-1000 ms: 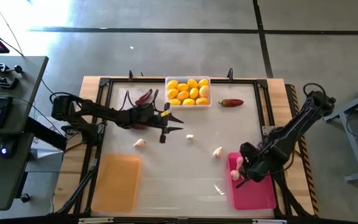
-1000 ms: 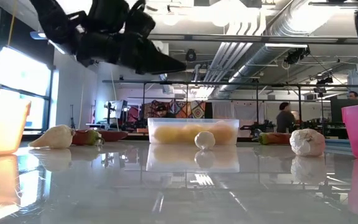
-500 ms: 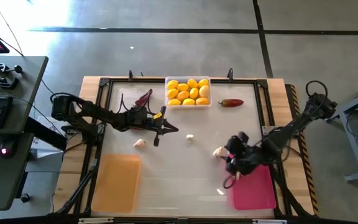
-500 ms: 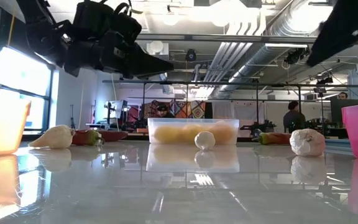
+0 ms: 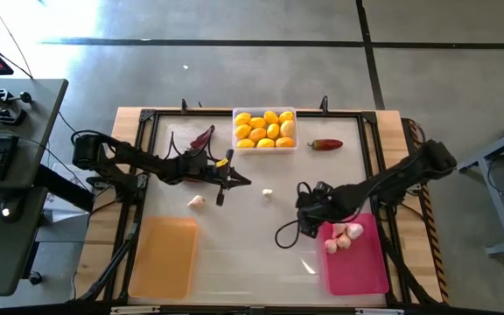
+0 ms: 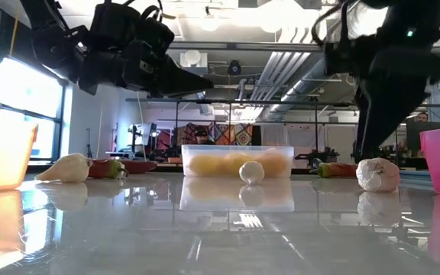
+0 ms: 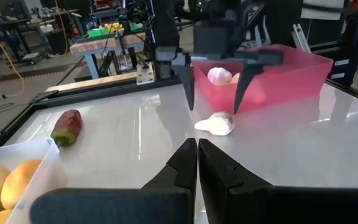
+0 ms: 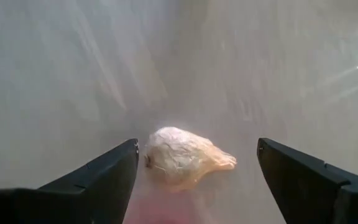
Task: Sort produce into baskets
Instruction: Put the right garlic into the pink bin
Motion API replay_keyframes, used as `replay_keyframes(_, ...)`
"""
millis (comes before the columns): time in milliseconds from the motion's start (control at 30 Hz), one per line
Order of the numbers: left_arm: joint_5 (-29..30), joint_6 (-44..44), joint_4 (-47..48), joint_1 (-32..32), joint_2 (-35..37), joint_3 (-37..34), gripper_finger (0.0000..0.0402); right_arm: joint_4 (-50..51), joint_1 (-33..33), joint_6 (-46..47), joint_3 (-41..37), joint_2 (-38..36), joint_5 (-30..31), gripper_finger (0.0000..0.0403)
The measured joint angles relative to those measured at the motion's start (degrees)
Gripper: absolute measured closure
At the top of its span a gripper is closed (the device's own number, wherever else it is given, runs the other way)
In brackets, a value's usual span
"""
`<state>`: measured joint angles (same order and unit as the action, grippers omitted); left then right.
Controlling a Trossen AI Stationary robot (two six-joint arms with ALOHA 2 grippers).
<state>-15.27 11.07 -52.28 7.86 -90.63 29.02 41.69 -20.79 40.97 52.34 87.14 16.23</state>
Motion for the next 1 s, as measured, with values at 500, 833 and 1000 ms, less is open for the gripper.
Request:
replay_keyframes(500, 0.0, -0.13, 0.25, 0.0, 0.0, 0.0, 0.0399, -1.69, 2.18, -2.47, 0.0, 6.42, -6.02, 0.01)
replay_keyframes(833, 0.02, -0.09, 0.49, 0.0, 0.0, 0.0, 0.0399, -0.6, 2.02, -3.62, 3.88, 6.29, -8.57, 0.0198)
replay_keyframes(1000, 0.02, -0.08, 0.56, 0.0, 0.0, 0.0, 0.0399, 5.3, 0.69, -4.1, 11.05, 6.28, -7.68, 0.0229)
